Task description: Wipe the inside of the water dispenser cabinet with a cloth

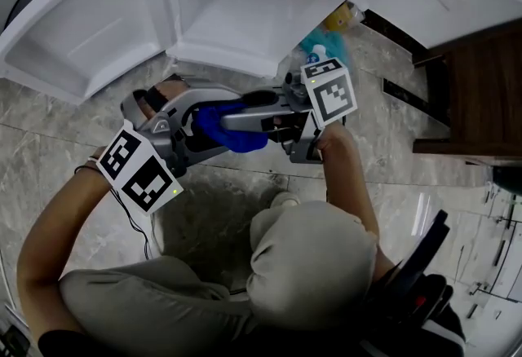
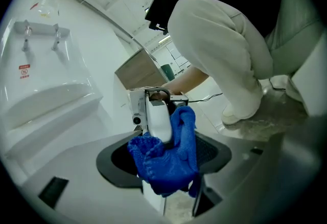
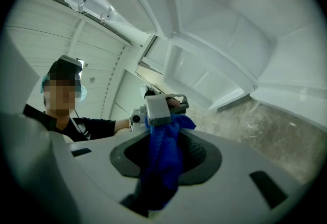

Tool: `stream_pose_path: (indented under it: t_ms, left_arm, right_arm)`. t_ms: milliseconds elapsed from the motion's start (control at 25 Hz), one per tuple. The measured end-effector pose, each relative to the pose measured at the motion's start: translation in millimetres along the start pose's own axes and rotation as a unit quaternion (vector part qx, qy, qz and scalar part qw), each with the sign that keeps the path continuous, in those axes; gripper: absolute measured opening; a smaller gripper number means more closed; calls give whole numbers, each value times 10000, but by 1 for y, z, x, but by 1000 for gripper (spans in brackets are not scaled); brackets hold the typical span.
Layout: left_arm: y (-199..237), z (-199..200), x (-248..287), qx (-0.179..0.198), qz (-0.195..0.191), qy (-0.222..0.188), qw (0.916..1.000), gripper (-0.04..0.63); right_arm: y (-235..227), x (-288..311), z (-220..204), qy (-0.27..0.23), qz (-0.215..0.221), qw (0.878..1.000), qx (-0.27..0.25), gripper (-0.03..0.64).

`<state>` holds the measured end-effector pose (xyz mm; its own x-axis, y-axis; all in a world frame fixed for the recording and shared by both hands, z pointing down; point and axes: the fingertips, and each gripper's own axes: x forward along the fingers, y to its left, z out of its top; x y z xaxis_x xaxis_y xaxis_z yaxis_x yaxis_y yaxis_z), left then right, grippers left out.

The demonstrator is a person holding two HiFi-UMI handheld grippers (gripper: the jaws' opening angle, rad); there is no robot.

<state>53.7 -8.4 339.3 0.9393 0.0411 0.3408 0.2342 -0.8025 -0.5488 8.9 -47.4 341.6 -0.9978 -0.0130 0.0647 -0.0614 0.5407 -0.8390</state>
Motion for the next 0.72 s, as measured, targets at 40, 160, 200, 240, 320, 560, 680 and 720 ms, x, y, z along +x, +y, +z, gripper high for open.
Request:
stream_pose_path:
  t_ms: [40,160,200,240,320,560,680,720]
  left_arm:
    - [0,0,0,37,23,-6,10000,269]
    - [3,-4,0,-226,50,-23,9997,360]
    - [4,-5,-1,-334,22,-10,9994,382]
    - [3,-7,0,-357,-25,46,9994,382]
    - [-1,-13,2,-196,-113,273,9994,379]
    - [-5,-20,0,-258,-33,535,9982,248]
    - [-5,-19,1,-356,-34,593,9976,239]
    - [-5,-19,1,-343,-32,609,9975,239]
  right_arm:
    - [1,0,-1,47,1,10000,-6,114]
    - [1,1,-6,188,13,9998,-40,109]
    - [1,1,-6,201,35,9998,-40,109]
    - [2,2,-6,184,72,9998,-33,109]
    - [4,1,-3,85,182,9998,-30,109]
    - [2,1,-1,-99,293,9995,58,109]
    - [1,0,-2,-139,315,9993,107,109]
    - [1,-1,-2,-154,339,9992,143,109]
